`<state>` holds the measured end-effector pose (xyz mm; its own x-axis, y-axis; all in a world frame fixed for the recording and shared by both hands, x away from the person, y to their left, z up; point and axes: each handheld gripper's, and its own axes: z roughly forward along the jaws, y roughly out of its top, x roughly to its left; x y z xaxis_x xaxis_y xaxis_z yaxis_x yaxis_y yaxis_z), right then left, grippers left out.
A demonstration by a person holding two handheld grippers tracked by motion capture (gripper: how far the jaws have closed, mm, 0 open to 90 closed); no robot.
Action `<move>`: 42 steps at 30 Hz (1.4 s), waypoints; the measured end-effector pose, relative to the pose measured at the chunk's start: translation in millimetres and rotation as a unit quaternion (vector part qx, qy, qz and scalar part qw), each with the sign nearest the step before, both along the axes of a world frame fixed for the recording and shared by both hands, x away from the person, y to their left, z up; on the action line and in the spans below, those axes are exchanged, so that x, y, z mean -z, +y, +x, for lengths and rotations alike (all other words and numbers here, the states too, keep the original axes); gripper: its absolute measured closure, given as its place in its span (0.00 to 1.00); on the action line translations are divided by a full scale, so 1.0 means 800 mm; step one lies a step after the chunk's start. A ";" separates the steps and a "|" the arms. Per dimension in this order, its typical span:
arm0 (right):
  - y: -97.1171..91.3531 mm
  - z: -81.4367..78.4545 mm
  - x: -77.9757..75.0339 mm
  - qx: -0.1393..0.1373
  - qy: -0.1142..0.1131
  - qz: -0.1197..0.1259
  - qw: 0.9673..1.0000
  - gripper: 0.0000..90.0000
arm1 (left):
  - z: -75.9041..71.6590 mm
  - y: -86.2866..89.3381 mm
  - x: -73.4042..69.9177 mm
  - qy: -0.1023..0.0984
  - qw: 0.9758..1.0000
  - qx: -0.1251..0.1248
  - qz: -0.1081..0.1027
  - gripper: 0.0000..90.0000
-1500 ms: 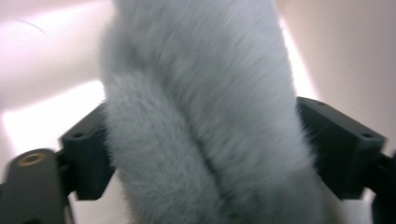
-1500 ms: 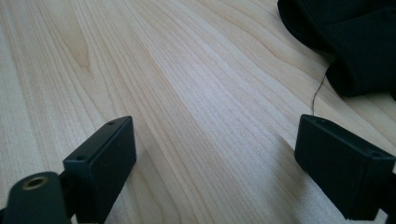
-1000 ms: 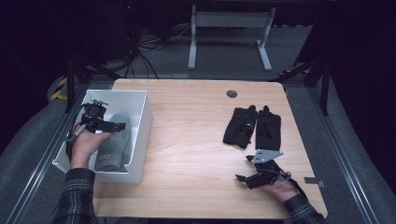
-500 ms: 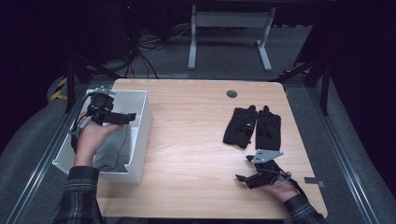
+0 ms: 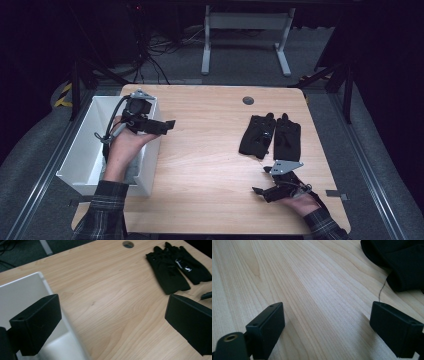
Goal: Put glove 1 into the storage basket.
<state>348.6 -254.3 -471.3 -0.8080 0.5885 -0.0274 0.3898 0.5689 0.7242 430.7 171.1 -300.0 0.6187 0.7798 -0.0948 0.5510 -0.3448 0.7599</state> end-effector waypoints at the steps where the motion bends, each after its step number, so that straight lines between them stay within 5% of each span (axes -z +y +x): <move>1: 0.000 0.000 0.000 0.000 0.000 0.000 1.000 0.14 | 0.000 0.000 0.000 0.000 1.000 0.000 0.000 0.01; 14: 0.000 0.000 0.000 0.001 -0.001 -0.001 1.000 0.14 | -0.014 -0.074 0.023 0.004 0.997 0.071 0.002 0.01; 25: 0.000 0.000 0.000 0.001 -0.001 -0.001 1.000 0.14 | -0.032 -0.126 0.065 0.014 0.991 0.132 0.006 0.02; 42: 0.000 -0.001 0.000 0.001 -0.001 -0.001 1.000 0.14 | -0.058 -0.146 0.140 0.029 0.982 0.188 0.006 0.02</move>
<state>347.8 -254.5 -471.4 -0.8066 0.5903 -0.0301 0.3898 0.5695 0.7237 384.2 54.5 -412.3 0.8572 0.4979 -0.1314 0.4255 -0.5411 0.7254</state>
